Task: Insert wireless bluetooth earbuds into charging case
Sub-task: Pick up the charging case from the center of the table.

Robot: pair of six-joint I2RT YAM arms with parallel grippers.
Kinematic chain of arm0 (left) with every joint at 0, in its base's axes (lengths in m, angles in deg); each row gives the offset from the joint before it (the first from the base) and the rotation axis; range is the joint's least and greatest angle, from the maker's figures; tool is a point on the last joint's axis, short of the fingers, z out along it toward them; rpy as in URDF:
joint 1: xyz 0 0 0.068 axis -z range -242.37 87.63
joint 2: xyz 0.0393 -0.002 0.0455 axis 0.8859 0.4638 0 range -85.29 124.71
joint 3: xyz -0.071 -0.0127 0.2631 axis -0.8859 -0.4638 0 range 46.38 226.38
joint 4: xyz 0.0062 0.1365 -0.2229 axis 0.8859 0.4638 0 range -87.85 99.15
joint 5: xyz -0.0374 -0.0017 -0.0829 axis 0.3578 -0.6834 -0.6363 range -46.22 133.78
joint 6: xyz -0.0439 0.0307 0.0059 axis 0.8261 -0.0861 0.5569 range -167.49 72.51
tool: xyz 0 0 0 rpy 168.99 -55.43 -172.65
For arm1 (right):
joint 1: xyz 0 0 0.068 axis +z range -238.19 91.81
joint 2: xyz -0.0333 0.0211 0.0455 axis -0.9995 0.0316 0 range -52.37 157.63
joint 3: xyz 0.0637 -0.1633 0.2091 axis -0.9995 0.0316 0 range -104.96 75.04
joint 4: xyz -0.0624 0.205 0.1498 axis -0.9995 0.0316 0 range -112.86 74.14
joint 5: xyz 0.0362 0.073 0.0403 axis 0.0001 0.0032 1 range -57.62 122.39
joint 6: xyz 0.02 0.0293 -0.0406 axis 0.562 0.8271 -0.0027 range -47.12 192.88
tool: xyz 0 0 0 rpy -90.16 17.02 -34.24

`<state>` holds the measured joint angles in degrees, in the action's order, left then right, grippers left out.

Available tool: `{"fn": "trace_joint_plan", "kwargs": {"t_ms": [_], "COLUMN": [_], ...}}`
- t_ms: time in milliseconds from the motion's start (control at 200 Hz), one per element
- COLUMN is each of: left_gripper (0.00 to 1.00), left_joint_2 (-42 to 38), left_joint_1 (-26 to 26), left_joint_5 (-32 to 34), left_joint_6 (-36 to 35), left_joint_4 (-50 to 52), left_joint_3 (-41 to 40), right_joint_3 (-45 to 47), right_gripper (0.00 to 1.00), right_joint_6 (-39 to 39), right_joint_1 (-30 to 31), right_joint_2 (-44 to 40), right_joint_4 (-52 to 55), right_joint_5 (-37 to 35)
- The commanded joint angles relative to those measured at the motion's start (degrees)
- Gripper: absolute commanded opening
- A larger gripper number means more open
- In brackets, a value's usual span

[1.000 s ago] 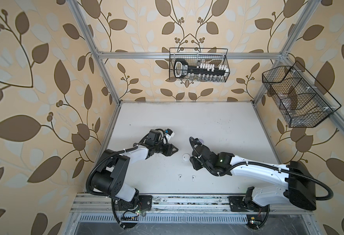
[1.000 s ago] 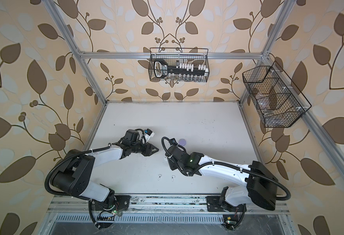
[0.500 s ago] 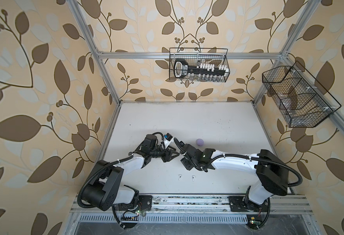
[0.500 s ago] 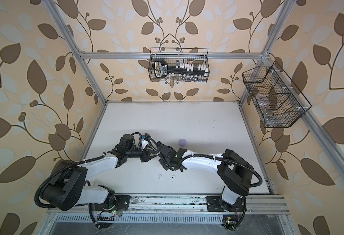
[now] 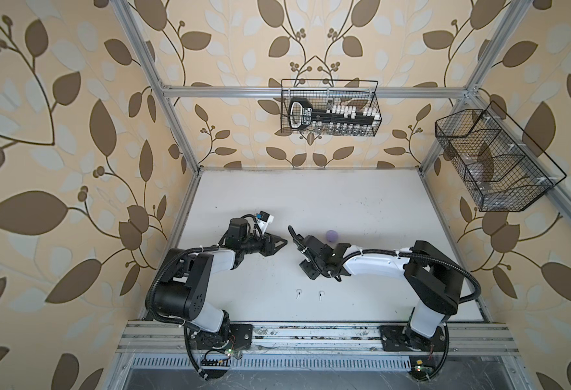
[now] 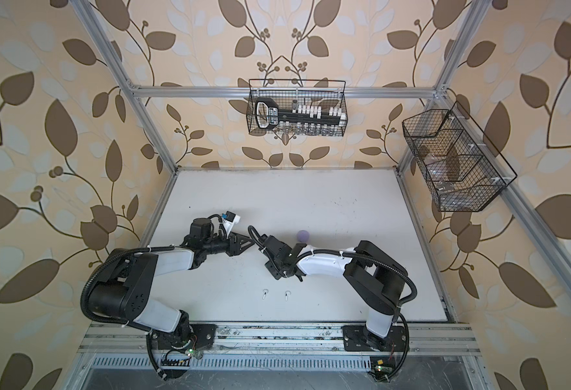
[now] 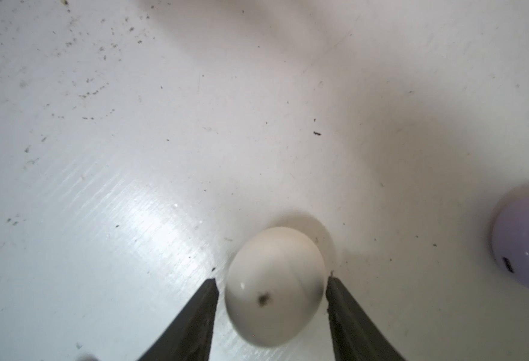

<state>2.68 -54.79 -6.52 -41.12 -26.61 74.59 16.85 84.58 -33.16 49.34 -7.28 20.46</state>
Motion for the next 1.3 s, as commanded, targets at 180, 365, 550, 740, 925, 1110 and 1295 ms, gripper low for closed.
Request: {"fn": "trace_joint_plan", "kwargs": {"t_ms": [180, 365, 550, 740, 925, 1110, 1295], "left_gripper": [0.5, 0.5, 0.5, 0.5, 0.5, 0.5, 0.5], "left_joint_2": [0.1, 0.2, 0.4, 0.5, 0.5, 0.4, 0.3], "left_joint_1": [-0.7, -0.7, -0.7, -0.7, -0.7, -0.7, -0.7], "left_joint_5": [-3.3, -3.4, -3.4, -3.3, -3.3, -3.2, -3.2], "left_joint_6": [3.9, 3.9, 3.9, 4.0, 4.0, 4.0, 4.0], "left_joint_4": [-5.7, -5.7, -5.5, -5.5, -5.6, -5.6, -5.6], "left_joint_3": [1.3, 1.3, 1.4, 1.4, 1.3, 1.3, 1.3], "right_joint_3": [-1.1, -1.3, -0.9, -0.2, 0.2, 0.4, 0.4], "right_gripper": [0.57, 0.58, 0.58, 0.58, 0.58, 0.59, 0.58], "right_joint_6": [-1.4, -1.9, -1.9, -1.0, 0.2, 0.6, 0.7], "right_joint_1": [-0.3, -1.2, -0.9, 1.5, 2.5, 3.0, 3.6], "right_joint_2": [0.1, 0.6, 1.1, 0.7, -0.1, -0.6, -1.2], "right_joint_4": [-0.7, -0.6, -0.4, -0.2, 0.0, 0.1, 0.7], "right_joint_5": [1.3, 1.6, 3.5, 3.7, 3.4, 4.0, 4.7]}}
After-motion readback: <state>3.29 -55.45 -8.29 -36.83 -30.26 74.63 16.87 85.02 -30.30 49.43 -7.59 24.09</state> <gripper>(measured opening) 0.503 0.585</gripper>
